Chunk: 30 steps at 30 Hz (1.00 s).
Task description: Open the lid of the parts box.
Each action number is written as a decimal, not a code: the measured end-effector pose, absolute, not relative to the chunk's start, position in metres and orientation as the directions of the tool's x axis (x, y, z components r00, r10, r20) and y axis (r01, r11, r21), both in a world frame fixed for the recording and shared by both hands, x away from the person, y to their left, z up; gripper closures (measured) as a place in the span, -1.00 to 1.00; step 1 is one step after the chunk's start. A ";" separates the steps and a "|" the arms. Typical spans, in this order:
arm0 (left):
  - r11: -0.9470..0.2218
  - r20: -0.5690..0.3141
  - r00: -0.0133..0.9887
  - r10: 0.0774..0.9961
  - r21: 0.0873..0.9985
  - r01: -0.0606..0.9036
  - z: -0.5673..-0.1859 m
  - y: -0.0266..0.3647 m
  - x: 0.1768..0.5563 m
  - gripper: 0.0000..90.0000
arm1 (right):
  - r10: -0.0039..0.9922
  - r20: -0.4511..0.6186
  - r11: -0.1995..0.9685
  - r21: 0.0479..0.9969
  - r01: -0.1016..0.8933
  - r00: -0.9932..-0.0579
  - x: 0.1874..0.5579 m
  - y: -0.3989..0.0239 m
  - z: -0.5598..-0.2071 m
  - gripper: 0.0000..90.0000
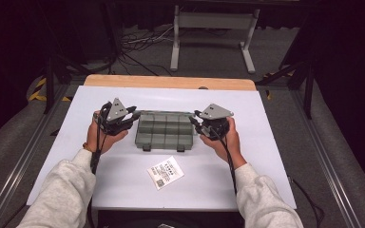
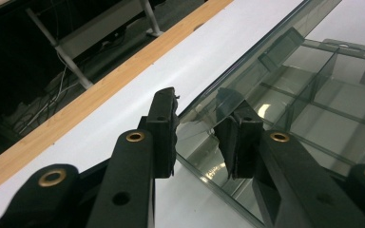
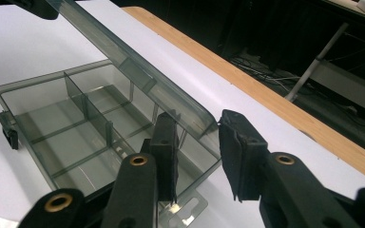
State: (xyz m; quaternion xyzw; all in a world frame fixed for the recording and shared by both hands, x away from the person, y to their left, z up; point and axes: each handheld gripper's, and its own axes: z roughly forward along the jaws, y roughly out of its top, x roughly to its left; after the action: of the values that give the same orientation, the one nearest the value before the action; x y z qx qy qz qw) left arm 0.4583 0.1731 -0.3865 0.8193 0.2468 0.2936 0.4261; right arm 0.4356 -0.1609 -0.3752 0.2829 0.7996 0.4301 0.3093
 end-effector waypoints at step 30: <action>-0.476 0.221 0.702 0.677 0.859 0.189 -0.363 0.172 0.493 0.62 | 0.770 -0.204 0.417 0.878 0.236 -0.605 0.474 -0.158 -0.348 0.56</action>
State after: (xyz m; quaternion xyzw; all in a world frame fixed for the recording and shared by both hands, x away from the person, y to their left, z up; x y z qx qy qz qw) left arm 0.4928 0.1722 -0.3628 0.8126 0.2663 0.2790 0.4370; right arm 0.4738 -0.1576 -0.3484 0.3208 0.7835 0.4341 0.3078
